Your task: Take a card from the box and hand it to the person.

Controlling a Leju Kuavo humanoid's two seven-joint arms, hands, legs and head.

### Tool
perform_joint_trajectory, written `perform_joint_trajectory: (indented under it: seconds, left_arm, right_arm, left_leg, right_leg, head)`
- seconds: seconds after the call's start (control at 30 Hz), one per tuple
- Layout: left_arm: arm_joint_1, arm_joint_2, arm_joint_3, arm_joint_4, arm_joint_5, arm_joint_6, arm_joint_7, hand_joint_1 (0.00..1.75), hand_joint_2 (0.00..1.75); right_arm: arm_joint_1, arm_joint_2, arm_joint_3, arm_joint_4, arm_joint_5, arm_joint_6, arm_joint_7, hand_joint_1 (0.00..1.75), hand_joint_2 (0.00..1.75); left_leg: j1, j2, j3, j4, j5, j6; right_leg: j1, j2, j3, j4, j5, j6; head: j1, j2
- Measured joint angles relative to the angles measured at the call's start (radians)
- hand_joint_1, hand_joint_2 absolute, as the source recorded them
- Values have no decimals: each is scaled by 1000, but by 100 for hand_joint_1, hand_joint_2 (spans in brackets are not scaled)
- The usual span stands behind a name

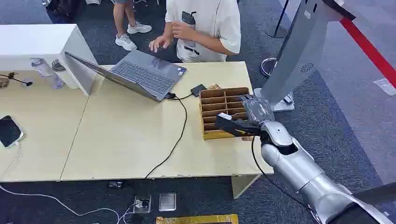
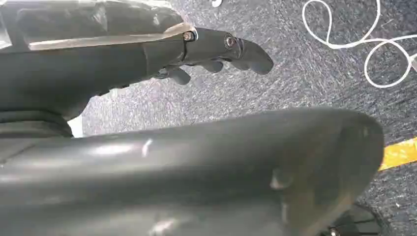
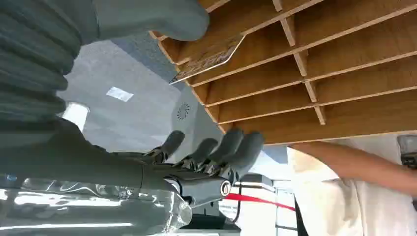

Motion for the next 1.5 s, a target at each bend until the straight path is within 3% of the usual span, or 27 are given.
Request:
perform_joint_trajectory:
  seconds: [1.5]
  left_arm:
    - [0,0,-12,0,4,2,0,0,0]
  right_arm:
    - [1,22,3,36,6,-2,-27,66,175]
  left_leg:
    - [0,0,0,0,0,0]
  right_leg:
    - [0,0,0,0,0,0]
  head:
    - [0,0]
